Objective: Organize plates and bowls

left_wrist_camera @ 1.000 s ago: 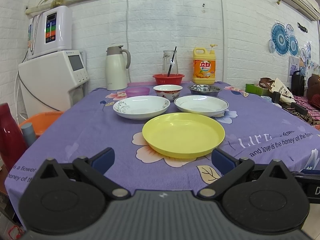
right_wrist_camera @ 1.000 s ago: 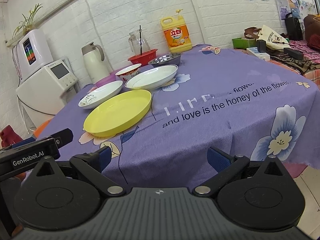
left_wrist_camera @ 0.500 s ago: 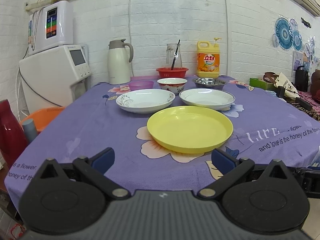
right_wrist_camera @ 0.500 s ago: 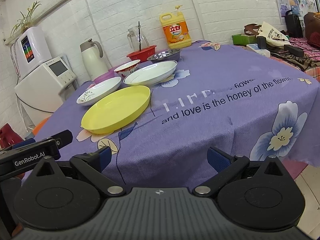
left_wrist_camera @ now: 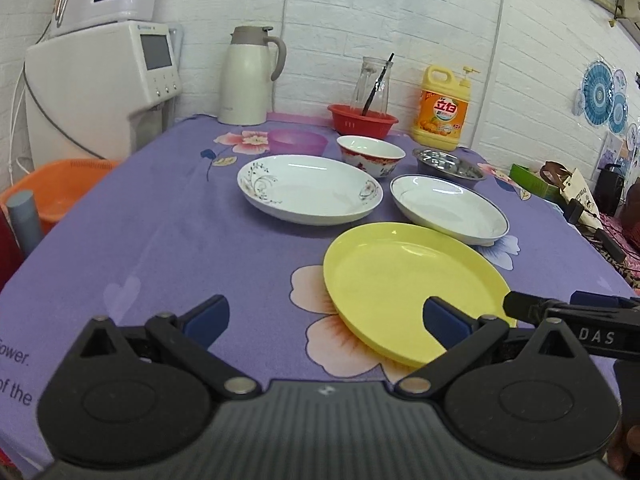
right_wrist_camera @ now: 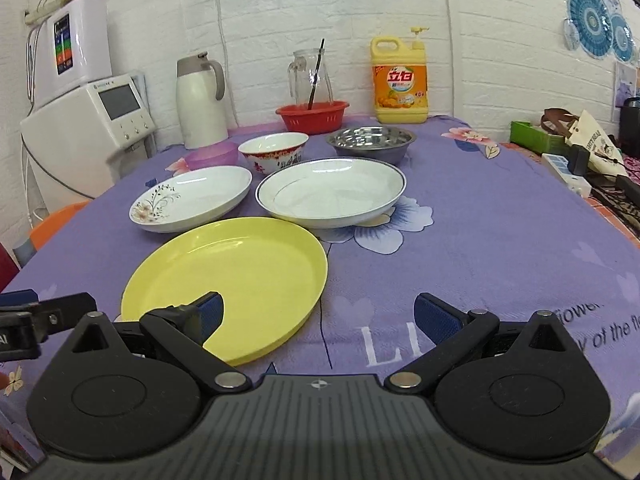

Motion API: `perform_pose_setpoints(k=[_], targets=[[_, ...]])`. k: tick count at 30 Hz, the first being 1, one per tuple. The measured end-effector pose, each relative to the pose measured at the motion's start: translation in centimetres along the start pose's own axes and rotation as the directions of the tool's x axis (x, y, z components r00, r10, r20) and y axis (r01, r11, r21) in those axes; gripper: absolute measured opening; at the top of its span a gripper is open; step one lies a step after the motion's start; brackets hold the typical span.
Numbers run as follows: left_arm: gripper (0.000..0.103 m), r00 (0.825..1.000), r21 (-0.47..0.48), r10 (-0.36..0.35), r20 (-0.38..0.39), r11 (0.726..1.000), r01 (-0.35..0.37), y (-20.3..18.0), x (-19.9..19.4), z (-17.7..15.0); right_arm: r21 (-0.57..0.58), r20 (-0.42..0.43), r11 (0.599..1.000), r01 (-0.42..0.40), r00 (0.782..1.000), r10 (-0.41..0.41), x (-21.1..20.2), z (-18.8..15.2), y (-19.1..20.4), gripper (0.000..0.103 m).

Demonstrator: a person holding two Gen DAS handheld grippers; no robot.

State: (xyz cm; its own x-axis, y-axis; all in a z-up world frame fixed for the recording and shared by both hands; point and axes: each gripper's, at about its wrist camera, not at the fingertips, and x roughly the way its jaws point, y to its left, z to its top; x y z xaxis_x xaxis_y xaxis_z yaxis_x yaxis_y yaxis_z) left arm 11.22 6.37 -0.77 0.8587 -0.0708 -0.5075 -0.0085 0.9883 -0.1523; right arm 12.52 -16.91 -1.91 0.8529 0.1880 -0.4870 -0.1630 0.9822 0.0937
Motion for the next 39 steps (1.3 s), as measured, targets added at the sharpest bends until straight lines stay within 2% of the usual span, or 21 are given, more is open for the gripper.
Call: perform_pose_setpoints(k=[4, 9, 11, 13, 18, 19, 21, 22, 23, 27, 30, 35, 39], targets=[[0.103, 0.997, -0.005, -0.049, -0.057, 0.999, 0.049, -0.1, 3.5, 1.2, -0.059, -0.065, 0.998, 0.005, 0.998, -0.009, 3.1, 0.7, 0.8, 0.103], [0.102, 0.993, 0.031, -0.067, -0.101, 0.997, 0.07, -0.4, 7.0, 2.0, -0.063, -0.155, 0.997, -0.045, 0.987, 0.035, 6.0, 0.7, 0.9, 0.103], [0.102, 0.991, 0.044, -0.062, -0.122, 0.997, 0.068, -0.5, 8.0, 2.1, -0.109, -0.139, 0.994, -0.03, 0.99, 0.015, 6.1, 0.4, 1.4, 0.103], [0.102, 0.989, 0.047, -0.069, -0.13, 0.996, 0.075, -0.3, 8.5, 2.1, -0.113, -0.125, 0.992, -0.048, 0.992, 0.033, 5.9, 0.1, 1.2, 0.103], [0.099, 0.986, 0.071, -0.09, -0.142, 0.992, 0.1, -0.8, 9.9, 2.0, -0.127, -0.167, 0.99, -0.067, 0.985, 0.045, 6.5, 1.1, 1.3, 0.103], [0.095, 0.987, 0.099, -0.08, -0.136, 0.991, 0.094, -1.2, 10.0, 1.8, -0.131, -0.172, 0.988, -0.078, 0.983, 0.055, 6.7, 1.3, 1.6, 0.103], [0.081, 0.985, 0.105, -0.114, -0.126, 0.986, 0.128, -1.3, 9.9, 1.8, -0.16, -0.164, 0.98, -0.115, 0.983, 0.089, 7.1, 1.2, 2.4, 0.103], [0.068, 0.983, 0.116, -0.129, -0.128, 0.983, 0.144, -1.5, 9.8, 1.9, -0.158, -0.165, 0.978, -0.133, 0.981, 0.106, 7.0, 1.2, 2.7, 0.103], [0.065, 0.982, 0.122, -0.133, -0.133, 0.981, 0.149, -1.6, 9.6, 1.8, -0.164, -0.162, 0.976, -0.146, 0.98, 0.119, 6.9, 1.1, 3.0, 0.103], [0.065, 0.988, 0.112, -0.081, -0.131, 0.989, 0.096, 0.0, 8.4, 1.9, -0.188, -0.161, 0.971, -0.146, 0.98, 0.117, 6.2, 0.8, 5.1, 0.103], [0.065, 0.993, 0.094, -0.028, -0.116, 0.995, 0.039, 2.4, 6.3, 2.1, -0.199, -0.151, 0.962, -0.186, 0.976, 0.157, 5.5, 0.9, 7.2, 0.103], [0.065, 0.99, 0.08, 0.09, -0.107, 0.993, -0.082, 6.5, 3.9, 2.1, -0.222, -0.179, 0.926, -0.304, 0.947, 0.268, 6.1, 0.9, 11.7, 0.103], [0.064, 0.987, 0.053, 0.108, -0.119, 0.993, -0.102, 8.2, 3.7, 1.7, -0.236, -0.212, 0.905, -0.353, 0.928, 0.307, 6.7, 0.7, 14.0, 0.103]])
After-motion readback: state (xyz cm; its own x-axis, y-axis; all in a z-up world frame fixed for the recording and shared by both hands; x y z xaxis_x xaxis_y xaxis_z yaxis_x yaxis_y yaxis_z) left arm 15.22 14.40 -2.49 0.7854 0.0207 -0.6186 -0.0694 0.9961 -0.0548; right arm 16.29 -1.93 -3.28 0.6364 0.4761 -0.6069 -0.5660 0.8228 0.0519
